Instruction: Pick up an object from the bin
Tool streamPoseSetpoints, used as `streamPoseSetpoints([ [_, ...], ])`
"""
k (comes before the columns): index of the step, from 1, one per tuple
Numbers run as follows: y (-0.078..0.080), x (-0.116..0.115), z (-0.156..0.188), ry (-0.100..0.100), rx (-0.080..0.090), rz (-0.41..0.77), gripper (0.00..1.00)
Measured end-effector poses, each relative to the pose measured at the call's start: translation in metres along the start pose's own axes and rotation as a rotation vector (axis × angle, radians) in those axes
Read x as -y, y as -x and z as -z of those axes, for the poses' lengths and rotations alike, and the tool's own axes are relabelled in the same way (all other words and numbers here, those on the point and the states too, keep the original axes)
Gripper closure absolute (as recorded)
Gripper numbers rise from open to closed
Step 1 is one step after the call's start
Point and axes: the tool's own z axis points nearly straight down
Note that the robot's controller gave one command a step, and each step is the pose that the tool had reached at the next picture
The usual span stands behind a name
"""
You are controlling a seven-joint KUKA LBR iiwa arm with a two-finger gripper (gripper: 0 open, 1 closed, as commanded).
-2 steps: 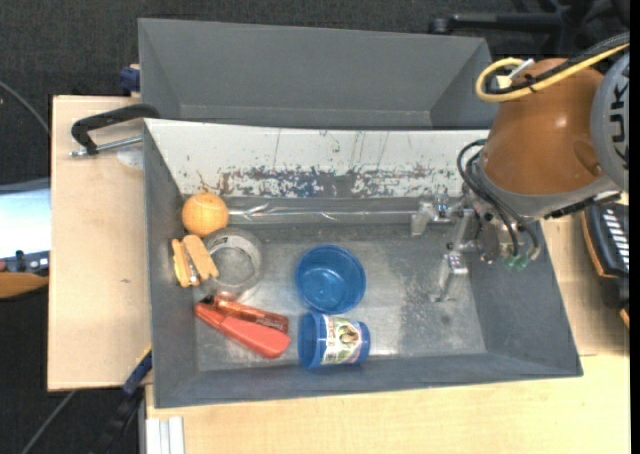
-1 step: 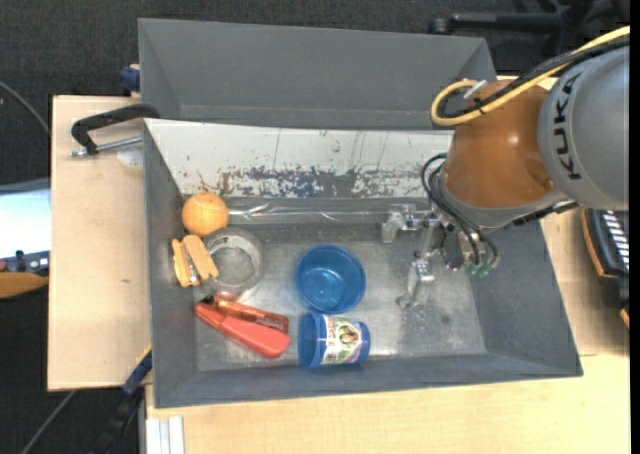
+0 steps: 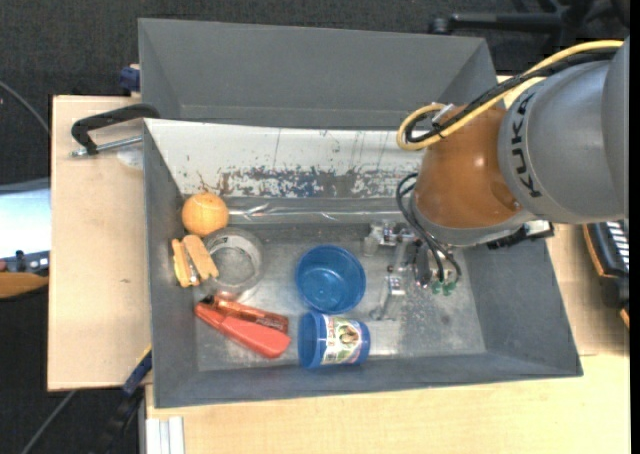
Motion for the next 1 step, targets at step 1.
streamPoseSetpoints([
  [1, 0.0212, -0.0376, -0.0094, 0.0, 0.009, 0.075, 0.0],
])
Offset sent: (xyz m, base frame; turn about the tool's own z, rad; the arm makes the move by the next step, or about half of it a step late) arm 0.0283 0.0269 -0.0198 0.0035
